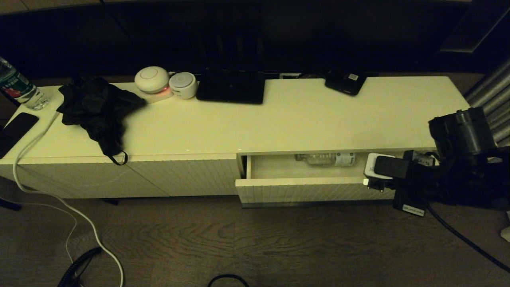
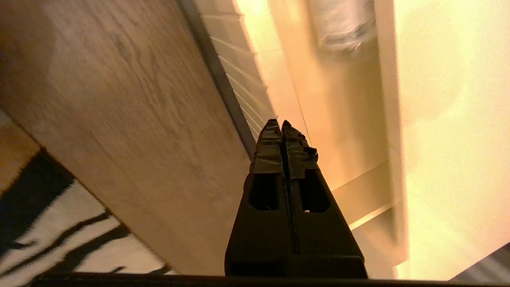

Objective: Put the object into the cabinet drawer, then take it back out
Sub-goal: Open the drawer

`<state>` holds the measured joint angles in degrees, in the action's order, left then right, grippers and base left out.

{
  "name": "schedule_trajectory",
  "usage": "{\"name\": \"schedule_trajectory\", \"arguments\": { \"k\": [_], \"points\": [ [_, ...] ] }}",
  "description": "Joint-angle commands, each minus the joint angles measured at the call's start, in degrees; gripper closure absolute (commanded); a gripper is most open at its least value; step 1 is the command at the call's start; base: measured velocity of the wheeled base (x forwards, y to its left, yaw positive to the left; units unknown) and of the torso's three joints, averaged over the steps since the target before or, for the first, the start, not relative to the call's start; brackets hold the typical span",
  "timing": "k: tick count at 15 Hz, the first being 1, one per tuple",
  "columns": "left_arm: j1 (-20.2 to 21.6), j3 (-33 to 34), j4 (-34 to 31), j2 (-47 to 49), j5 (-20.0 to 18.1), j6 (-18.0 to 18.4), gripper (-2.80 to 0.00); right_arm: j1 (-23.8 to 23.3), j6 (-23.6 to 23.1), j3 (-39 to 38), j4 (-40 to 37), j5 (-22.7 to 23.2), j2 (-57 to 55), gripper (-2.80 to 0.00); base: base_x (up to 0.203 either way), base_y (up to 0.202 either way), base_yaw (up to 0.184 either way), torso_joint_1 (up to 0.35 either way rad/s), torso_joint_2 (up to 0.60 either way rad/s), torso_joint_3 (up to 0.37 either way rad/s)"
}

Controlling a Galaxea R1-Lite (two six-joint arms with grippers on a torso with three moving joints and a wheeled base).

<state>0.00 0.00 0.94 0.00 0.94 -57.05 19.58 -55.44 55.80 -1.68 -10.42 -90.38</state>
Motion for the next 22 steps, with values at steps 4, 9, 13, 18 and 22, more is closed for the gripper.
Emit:
{"name": "schedule_trajectory", "arguments": {
  "k": [4, 9, 13, 18, 22],
  "points": [
    [0.0, 0.0, 0.03, -0.09, 0.03, -0.34, 0.0, 0.55, 6.4, 7.66, 0.2, -1.84, -10.69, 0.0, 0.0, 0.0, 0.0, 0.0, 0.0, 0.0],
    [0.0, 0.0, 0.03, -0.09, 0.03, -0.34, 0.0, 1.59, 9.95, 11.56, 0.28, -2.97, -13.9, 0.0, 0.0, 0.0, 0.0, 0.0, 0.0, 0.0],
    [0.0, 0.0, 0.03, -0.09, 0.03, -0.34, 0.0, 1.6, 10.72, 13.18, 0.28, -3.73, -14.36, 0.0, 0.0, 0.0, 0.0, 0.0, 0.0, 0.0],
    [0.0, 0.0, 0.03, -0.09, 0.03, -0.34, 0.0, 3.43, 14.77, 8.96, -0.42, -5.39, -12.08, 0.0, 0.0, 0.0, 0.0, 0.0, 0.0, 0.0],
    [0.0, 0.0, 0.03, -0.09, 0.03, -0.34, 0.0, 4.86, 15.15, 3.96, -0.58, -5.31, -10.53, 0.0, 0.0, 0.0, 0.0, 0.0, 0.0, 0.0]
  ]
}}
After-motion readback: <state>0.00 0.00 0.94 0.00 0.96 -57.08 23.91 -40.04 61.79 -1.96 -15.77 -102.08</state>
